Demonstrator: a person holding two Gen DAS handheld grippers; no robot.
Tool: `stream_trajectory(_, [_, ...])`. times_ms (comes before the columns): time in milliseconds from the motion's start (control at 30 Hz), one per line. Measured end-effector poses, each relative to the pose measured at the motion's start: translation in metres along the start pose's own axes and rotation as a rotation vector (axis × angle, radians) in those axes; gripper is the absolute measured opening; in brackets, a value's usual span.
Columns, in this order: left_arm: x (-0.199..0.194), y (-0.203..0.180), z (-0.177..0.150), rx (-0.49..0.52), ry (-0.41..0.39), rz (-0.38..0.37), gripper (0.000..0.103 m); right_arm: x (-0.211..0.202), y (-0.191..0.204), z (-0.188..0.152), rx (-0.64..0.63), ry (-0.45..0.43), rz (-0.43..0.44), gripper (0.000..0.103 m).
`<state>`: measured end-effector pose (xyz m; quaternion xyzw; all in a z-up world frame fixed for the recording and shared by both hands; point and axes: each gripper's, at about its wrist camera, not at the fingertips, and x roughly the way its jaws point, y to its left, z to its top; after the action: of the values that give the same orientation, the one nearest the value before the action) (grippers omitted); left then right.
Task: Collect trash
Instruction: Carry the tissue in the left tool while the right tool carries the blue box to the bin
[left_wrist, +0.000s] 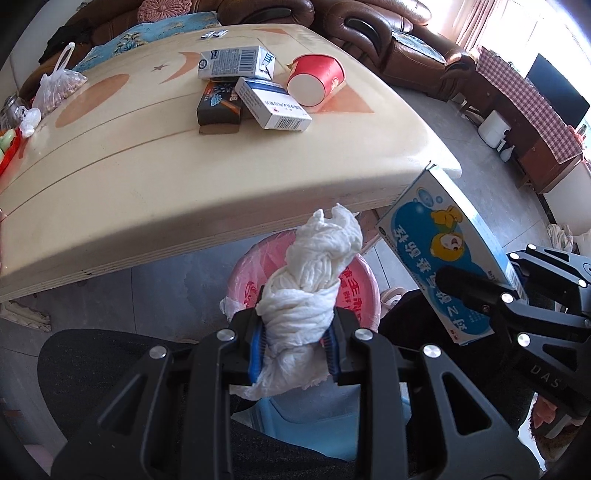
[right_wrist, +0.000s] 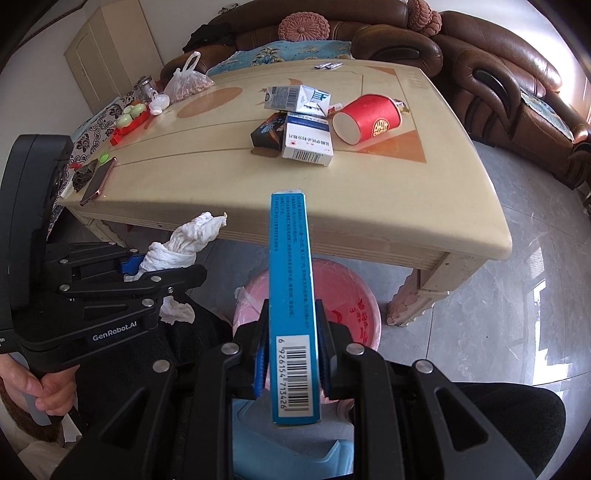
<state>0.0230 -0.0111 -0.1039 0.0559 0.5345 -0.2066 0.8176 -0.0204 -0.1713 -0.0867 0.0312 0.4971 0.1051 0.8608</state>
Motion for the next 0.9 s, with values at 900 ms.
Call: stream_trajectory(900, [0.153,0.006,-0.024,-0.033,0.330,-0.036,0.027,0.146,-0.038,-0.038,0.063,0.286,-0.026,0.022])
